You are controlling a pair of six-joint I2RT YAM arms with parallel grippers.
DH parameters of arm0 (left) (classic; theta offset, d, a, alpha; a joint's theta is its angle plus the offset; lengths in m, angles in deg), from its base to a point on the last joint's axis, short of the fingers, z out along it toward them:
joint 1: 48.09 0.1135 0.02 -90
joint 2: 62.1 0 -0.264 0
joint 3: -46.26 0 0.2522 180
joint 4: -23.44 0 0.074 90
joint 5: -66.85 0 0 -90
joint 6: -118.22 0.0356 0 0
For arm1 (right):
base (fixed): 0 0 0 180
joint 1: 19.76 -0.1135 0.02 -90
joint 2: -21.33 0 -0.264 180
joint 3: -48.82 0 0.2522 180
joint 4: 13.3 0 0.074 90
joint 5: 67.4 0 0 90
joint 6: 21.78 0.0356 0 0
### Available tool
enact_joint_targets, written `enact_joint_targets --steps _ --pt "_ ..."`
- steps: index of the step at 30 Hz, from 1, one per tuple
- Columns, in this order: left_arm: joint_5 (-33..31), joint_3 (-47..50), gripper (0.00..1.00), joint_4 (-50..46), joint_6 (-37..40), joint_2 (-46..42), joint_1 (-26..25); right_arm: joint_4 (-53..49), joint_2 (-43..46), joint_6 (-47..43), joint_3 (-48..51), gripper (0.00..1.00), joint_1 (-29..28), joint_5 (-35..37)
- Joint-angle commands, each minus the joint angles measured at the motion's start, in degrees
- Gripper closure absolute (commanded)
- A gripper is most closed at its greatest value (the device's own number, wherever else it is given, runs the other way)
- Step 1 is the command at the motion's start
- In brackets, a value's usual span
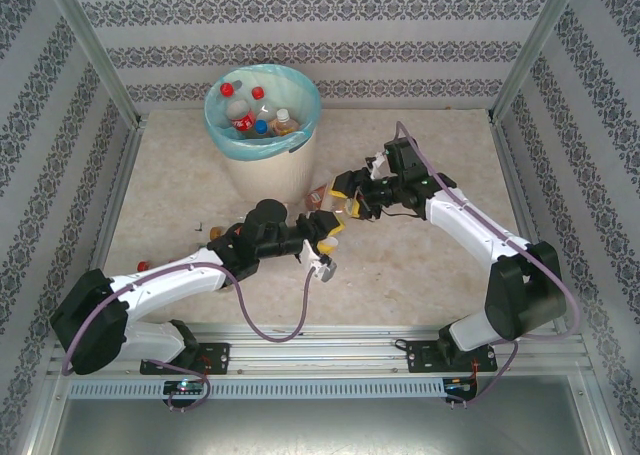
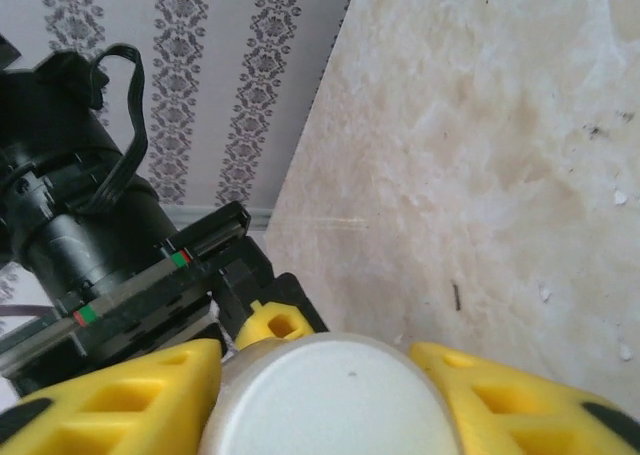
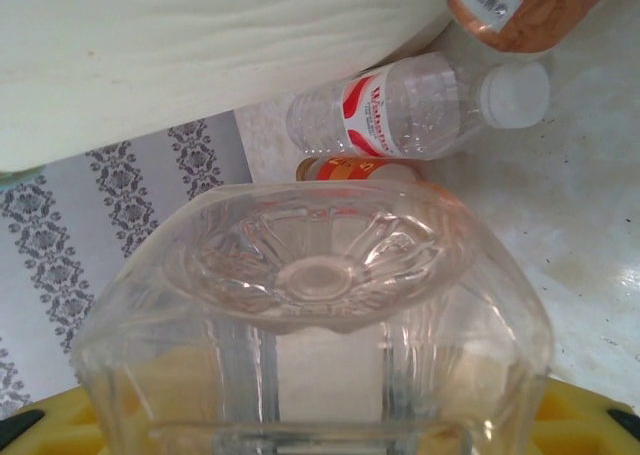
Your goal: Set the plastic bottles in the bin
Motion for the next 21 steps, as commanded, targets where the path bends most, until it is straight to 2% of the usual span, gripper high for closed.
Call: enact_joint_targets --steps 1,5,7,8,10,12,16,18,21 --pt "-0.50 1.25 0.63 3.14 1.40 -0.31 -0.78 0.20 1.54 0.00 -0.19 0.59 -0.55 -1.66" --pt "0.77 2.82 0.85 8.36 -1.79 -1.38 -0.87 0.31 1.51 -0.17 -0.06 0.54 -0.48 -1.49" --pt "0.80 2.62 0.95 9.07 -3.57 -2.09 -0.87 -0.72 1.73 -0.92 -0.43 0.40 -0.16 -1.02" --pt "0.66 2.20 0.99 9.09 -4.80 -2.59 -0.86 -1.53 2.10 -1.61 -0.71 0.31 0.23 -0.51" --pt "0.41 0.58 1.00 8.66 -7.89 -3.59 -0.87 -2.82 3.99 -3.49 -0.62 0.14 2.05 1.23" --pt "-0.48 -1.28 1.00 9.58 -14.16 -4.52 -0.78 -2.90 6.58 -6.10 1.41 0.07 5.90 3.54" --pt "-10.23 -10.72 1.00 10.99 -32.85 -4.45 -0.61 0.34 12.99 -3.51 9.82 0.03 18.44 4.95" --pt "-16.73 -18.35 1.00 5.16 -40.09 -3.77 -0.36 0.20 15.83 -4.21 11.53 0.02 21.53 5.69" --pt "-24.04 -32.41 1.00 -8.12 -51.69 -0.66 2.41 -4.68 18.17 -9.01 10.97 0.02 22.41 8.78"
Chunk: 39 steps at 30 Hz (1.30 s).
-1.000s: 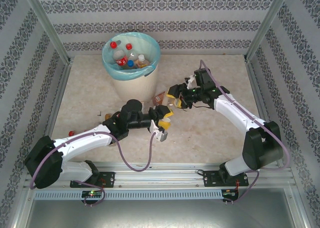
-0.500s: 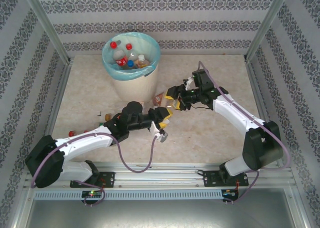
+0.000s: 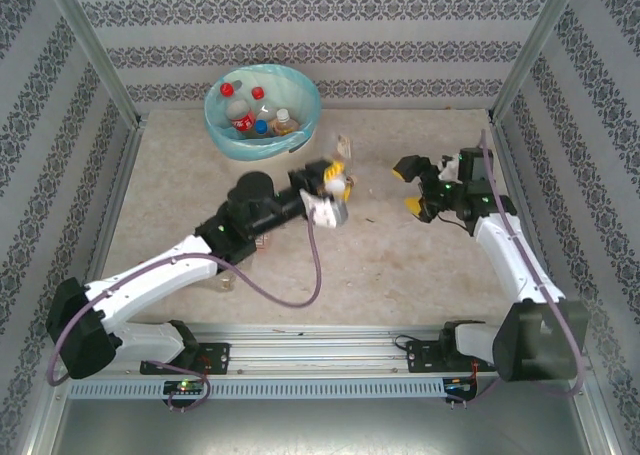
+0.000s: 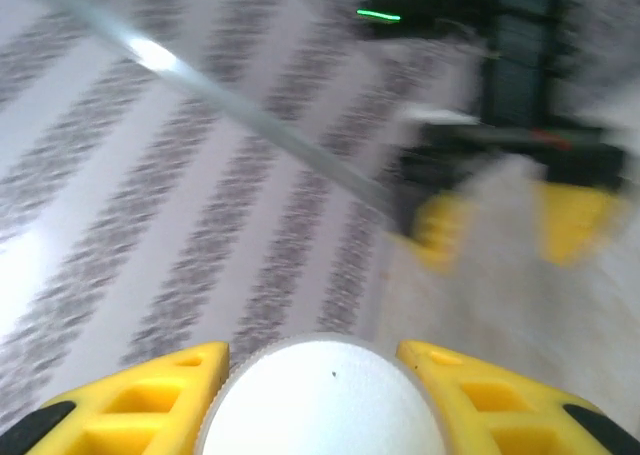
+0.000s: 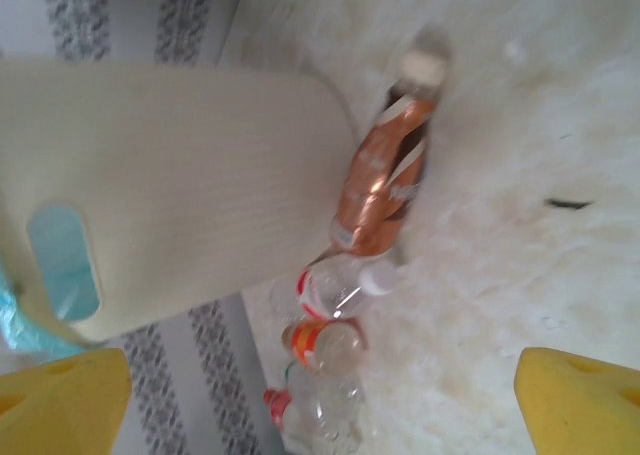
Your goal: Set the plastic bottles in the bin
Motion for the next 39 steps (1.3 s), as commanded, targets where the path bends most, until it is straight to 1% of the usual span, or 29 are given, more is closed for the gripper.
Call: enact_joint_targets --steps 1,3,4,6,7,9,11,13,14,16,18,21,28,29,30,31,33,36,37,38,39 --pt "-11.97 -15.92 1.00 -11.11 -22.82 2.21 4.02 -3.26 2.76 -4.61 0.72 0.02 -0.09 2.95" --pt "-12.46 -23.90 1.00 -17.24 -31.34 5.05 8.00 -1.56 2.73 -4.06 1.90 0.02 -0.14 1.65" --pt "-11.25 -27.75 1.00 -20.20 -35.99 6.50 10.53 -0.91 2.37 -3.83 2.57 0.02 -0.12 0.88" --pt "-6.09 -33.58 1.00 -24.52 -43.42 9.40 15.31 -0.59 1.57 -3.98 3.25 0.02 -0.14 0.52" --pt "-2.22 -36.26 1.00 -26.36 -46.19 11.20 17.63 -0.50 1.28 -3.95 3.56 0.02 -0.13 0.39" --pt "5.19 -42.20 1.00 -31.09 -49.80 15.47 21.48 0.74 0.69 -3.84 4.35 0.02 -0.23 -0.93" --pt "9.02 -50.85 1.00 -38.44 -54.20 21.77 25.14 0.97 0.18 -4.11 4.93 0.02 -0.54 -1.92" --pt "13.02 -58.27 1.00 -43.97 -57.19 28.12 28.13 0.56 0.13 -4.86 5.51 0.02 -0.90 -2.61" --pt "14.00 -60.43 1.00 -45.33 -58.14 30.32 28.90 0.50 0.38 -5.15 5.94 0.02 -1.13 -2.72" --pt "17.69 -62.15 1.00 -44.81 -58.97 34.45 30.07 0.42 1.08 -6.04 7.30 0.02 -1.66 -1.66" --pt "16.86 -63.86 1.00 -45.35 -58.57 37.77 30.10 0.71 1.05 -6.38 8.50 0.02 -1.89 -1.04" --pt "13.57 -67.83 1.00 -48.72 -58.21 42.25 30.09 1.85 -0.17 -6.01 9.57 0.02 -2.03 -2.12" --pt "8.57 -66.07 1.00 -49.40 -55.47 45.84 30.08 3.11 -4.14 -6.62 8.73 0.02 -3.79 -1.43" --pt "8.09 -65.04 0.96 -48.63 -54.84 46.03 30.11 3.39 -4.94 -6.45 8.47 0.02 -4.35 -1.47" --pt "8.08 -63.61 0.87 -47.32 -54.16 45.89 30.15 3.61 -5.35 -6.43 8.25 0.02 -4.73 -1.47" --pt "8.29 -61.46 0.83 -45.35 -53.63 45.62 30.16 3.97 -5.95 -6.34 8.03 0.02 -5.32 -1.34" --pt "8.18 -57.05 0.82 -41.47 -53.79 44.52 30.58 4.08 -7.05 -6.35 7.55 0.02 -6.41 -0.73" --pt "6.60 -50.43 0.82 -35.53 -56.80 42.21 32.14 4.27 -8.56 -6.14 6.97 0.02 -8.27 -0.31" --pt "6.46 -48.69 0.80 -33.91 -57.87 41.45 32.64 4.36 -8.93 -6.10 6.83 0.02 -8.66 -0.09" --pt "6.58 -46.48 0.69 -31.87 -59.26 40.41 33.43 4.55 -9.36 -5.98 6.65 0.02 -9.12 0.06" --pt "7.20 -44.41 0.55 -29.68 -60.35 39.36 33.98 4.88 -9.84 -5.75 6.61 0.02 -9.51 0.18"
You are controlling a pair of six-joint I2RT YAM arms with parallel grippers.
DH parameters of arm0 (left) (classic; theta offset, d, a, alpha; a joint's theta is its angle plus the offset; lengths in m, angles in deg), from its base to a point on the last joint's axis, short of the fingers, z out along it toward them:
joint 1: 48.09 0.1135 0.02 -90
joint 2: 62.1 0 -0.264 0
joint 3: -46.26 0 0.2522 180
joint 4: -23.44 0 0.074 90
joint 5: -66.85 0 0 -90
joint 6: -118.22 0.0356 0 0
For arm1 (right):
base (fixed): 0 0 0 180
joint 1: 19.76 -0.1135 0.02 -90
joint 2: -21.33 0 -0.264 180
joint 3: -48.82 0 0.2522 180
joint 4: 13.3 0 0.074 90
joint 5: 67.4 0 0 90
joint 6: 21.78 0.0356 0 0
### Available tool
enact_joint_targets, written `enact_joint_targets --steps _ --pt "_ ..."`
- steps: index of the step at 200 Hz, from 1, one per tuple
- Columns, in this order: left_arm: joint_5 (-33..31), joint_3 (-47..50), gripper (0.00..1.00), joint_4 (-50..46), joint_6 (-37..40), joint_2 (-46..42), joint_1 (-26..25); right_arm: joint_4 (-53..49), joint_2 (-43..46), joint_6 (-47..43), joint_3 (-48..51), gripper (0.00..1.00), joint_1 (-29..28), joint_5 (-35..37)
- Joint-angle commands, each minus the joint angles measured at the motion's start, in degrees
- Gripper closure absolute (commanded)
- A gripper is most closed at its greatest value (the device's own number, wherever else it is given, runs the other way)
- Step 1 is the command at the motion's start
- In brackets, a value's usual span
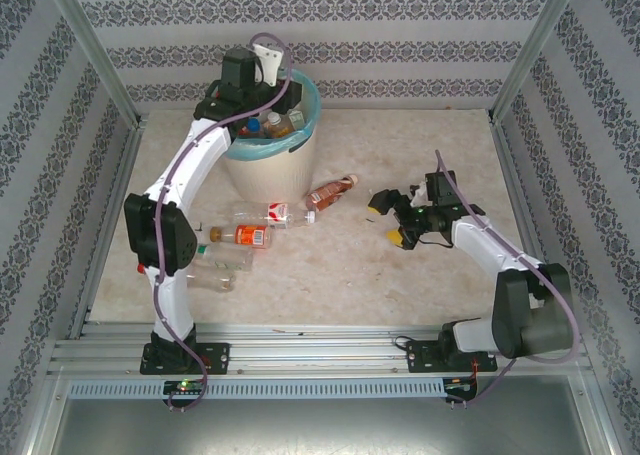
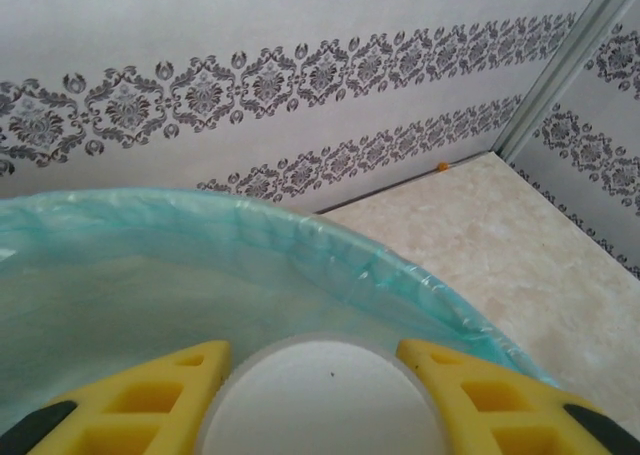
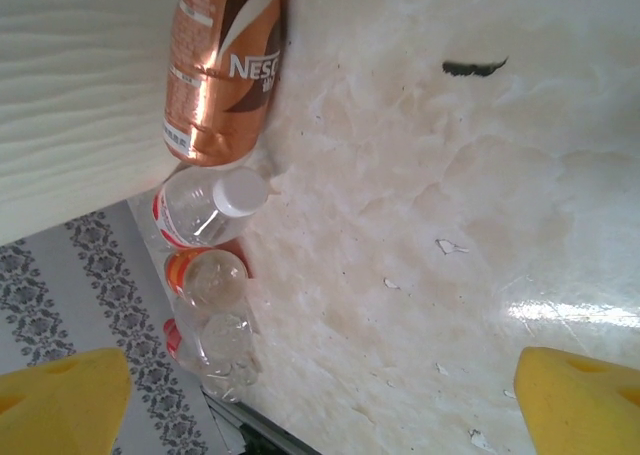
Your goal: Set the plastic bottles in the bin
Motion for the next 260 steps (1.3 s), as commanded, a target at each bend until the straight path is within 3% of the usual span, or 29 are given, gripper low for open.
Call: enact_joint_targets --steps 1,22,40,78,150,179,202,238,260 --pt "-2.70 8.29 0.50 7.20 -4.05 -2.81 4.07 2.39 -1.65 -0.02 -1.91 0.02 -1.51 0.86" --pt "-2.29 17.10 0.41 17.44 -7.54 -7.75 5.89 4.29 -4.23 1.53 -2.79 0.02 -3.36 0.42" --pt "-2.26 21.54 0.40 22.71 -8.21 -11.00 6.61 4.21 -6.76 2.02 -4.96 0.02 -5.31 0.38" --pt "-2.22 22.69 0.35 22.67 -5.83 -15.00 7.16 3.88 -11.14 2.25 -9.62 0.02 -8.94 0.30" --pt "-5.62 24.88 0.39 23.44 -3.33 -22.60 7.19 2.27 -13.53 2.49 -14.02 0.02 -12.74 2.39" --pt "-5.48 25.73 0.43 20.49 -2.53 -25.83 7.01 -4.19 -12.29 -1.85 -17.70 0.03 -14.06 8.41" --pt "-7.10 27.02 0.44 16.34 -0.08 -29.31 5.79 -11.41 -11.96 -7.10 -22.24 0.04 -16.55 18.65" --pt "-10.64 35.40 0.43 15.08 5.35 -38.05 0.52 -12.16 -16.80 -8.95 -29.06 0.05 -21.65 33.61" --pt "-11.72 41.98 0.41 14.14 8.35 -43.43 -3.36 -10.65 -22.85 -8.19 -33.85 0.04 -24.62 37.91"
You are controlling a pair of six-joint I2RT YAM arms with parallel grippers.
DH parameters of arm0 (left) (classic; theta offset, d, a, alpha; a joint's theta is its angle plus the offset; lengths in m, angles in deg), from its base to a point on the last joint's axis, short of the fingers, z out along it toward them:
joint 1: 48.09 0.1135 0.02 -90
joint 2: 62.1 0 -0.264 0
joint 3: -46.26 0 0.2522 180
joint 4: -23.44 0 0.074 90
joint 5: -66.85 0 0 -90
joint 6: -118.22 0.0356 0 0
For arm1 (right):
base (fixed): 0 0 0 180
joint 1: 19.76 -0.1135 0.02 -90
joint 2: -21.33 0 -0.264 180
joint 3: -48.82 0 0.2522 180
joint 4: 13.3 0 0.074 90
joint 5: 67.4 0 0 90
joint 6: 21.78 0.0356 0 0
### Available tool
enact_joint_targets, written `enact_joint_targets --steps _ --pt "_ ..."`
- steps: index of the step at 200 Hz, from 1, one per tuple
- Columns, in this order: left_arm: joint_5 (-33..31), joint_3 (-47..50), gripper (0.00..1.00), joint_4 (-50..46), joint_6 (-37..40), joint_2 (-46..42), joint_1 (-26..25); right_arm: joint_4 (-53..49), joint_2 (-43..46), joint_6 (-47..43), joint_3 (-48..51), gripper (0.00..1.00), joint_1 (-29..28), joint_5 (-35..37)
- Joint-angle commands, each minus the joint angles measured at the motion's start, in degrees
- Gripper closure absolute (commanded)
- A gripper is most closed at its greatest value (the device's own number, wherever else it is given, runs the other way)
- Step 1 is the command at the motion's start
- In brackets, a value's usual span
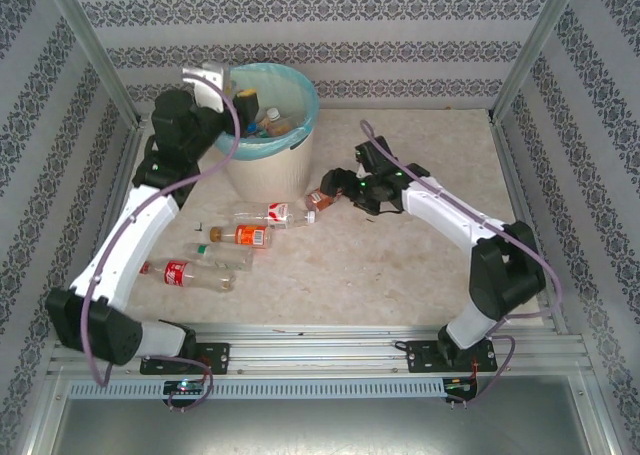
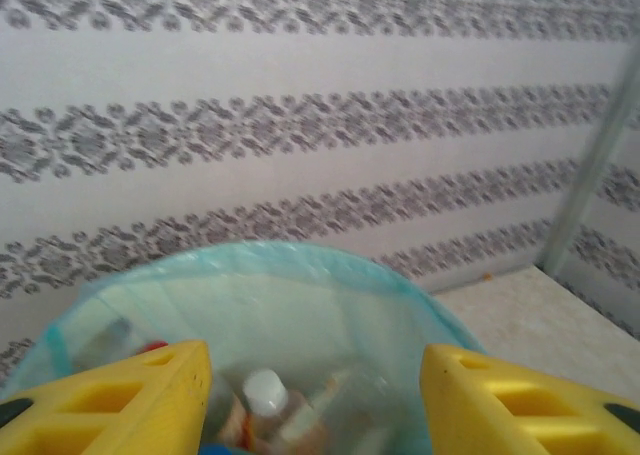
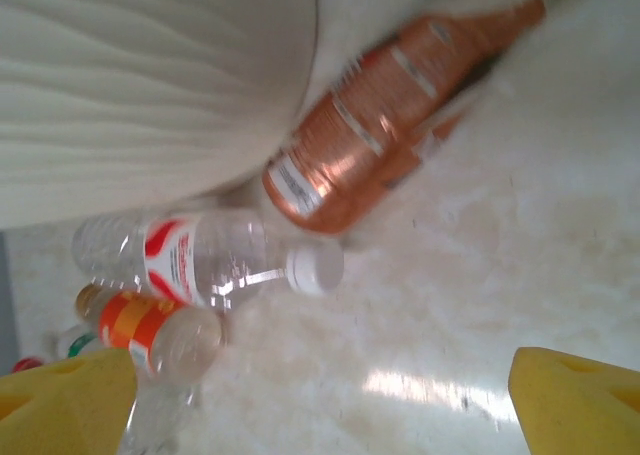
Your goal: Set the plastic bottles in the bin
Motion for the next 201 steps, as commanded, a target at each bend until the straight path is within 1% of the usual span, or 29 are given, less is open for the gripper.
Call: enact_joint_targets --steps 1,10,22,45,60,70,86,99,143,160,187,201 --pt "-2.04 5.77 0.40 -2.42 5.73 -5.41 -3.69 -0.55 -6.62 -1.31 -5.21 0.04 -3.14 11.11" --pt "-2.46 8.20 0.40 -2.68 7.04 -7.67 -5.11 0.83 -8.83 0.15 -6.23 0.03 -3.70 11.50" --pt "-2.93 11.31 0.40 -2.88 7.60 -10.72 -6.41 2.17 -11.75 1.41 -7.59 0.03 -4.68 14.41" --pt "-2.17 16.34 0.38 -3.90 7.58 -16.70 -6.90 1.15 -16.63 2.11 -11.77 0.02 -5.68 18.97" --pt "-2.06 20.09 0.33 -2.80 9.27 -20.36 -6.90 1.30 -19.44 0.98 -13.93 0.02 -6.22 19.13" --pt "-3.27 22.58 0.32 -1.29 10.22 -22.27 -6.97 0.50 -21.62 0.85 -15.83 0.02 -6.54 19.29" --pt "-5.91 24.44 0.32 -0.19 11.00 -24.02 -6.91 -0.12 -23.73 1.09 -17.19 0.02 -6.77 20.27" --pt "-6.64 24.42 0.31 -0.23 10.95 -24.62 -6.96 -0.79 -25.07 1.99 -17.58 0.02 -6.83 21.27" --pt "-4.62 23.39 0.31 -1.35 11.23 -26.07 -6.88 -4.22 -26.39 2.78 -16.18 0.03 -5.34 22.39" --pt "-4.64 23.53 0.31 -1.64 11.35 -26.52 -6.88 -5.62 -26.03 2.69 -14.93 0.05 -4.01 21.63" --pt "-4.95 23.35 0.31 -2.01 11.45 -26.42 -6.88 -5.33 -23.14 1.87 -11.28 0.10 -2.59 20.98" --pt "-4.89 23.22 0.31 -2.04 11.09 -26.23 -6.88 -6.26 -22.15 1.05 -10.49 0.11 -2.05 20.33"
